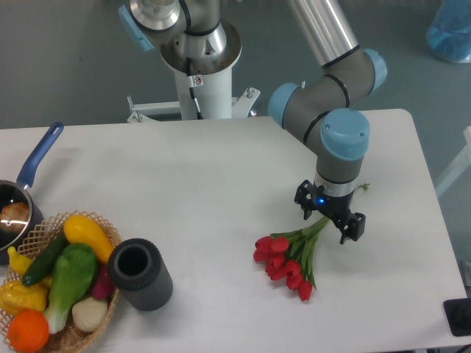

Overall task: Pick up the flowers from the table
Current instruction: 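Lower the open gripper onto the green stems of the red tulips, then close the gripper on the stems and lift the tulips off the table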

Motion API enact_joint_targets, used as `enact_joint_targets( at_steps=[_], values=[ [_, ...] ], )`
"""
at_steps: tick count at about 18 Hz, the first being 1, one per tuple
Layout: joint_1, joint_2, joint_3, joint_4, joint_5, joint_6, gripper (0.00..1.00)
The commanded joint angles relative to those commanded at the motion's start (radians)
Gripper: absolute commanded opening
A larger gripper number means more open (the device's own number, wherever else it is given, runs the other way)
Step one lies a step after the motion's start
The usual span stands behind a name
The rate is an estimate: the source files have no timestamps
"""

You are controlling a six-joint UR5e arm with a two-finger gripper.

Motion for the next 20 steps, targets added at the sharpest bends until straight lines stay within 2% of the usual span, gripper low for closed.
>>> enact_joint_targets(
  at_steps=[8, 9, 11, 12, 14, 20],
  values=[
    [-0.032, -0.031, -0.008, 0.000, -0.005, 0.000, 1.00],
    [-0.034, -0.035, -0.008, 0.000, -0.006, 0.005, 0.95],
    [-0.051, -0.037, -0.006, -0.002, -0.006, -0.006, 0.63],
    [-0.058, -0.037, -0.006, -0.002, -0.006, -0.009, 0.44],
    [-0.060, -0.032, -0.006, -0.002, -0.008, -0.029, 0.00],
    [-0.058, -0.008, 0.011, -0.003, -0.009, -0.135, 0.00]
  ],
)
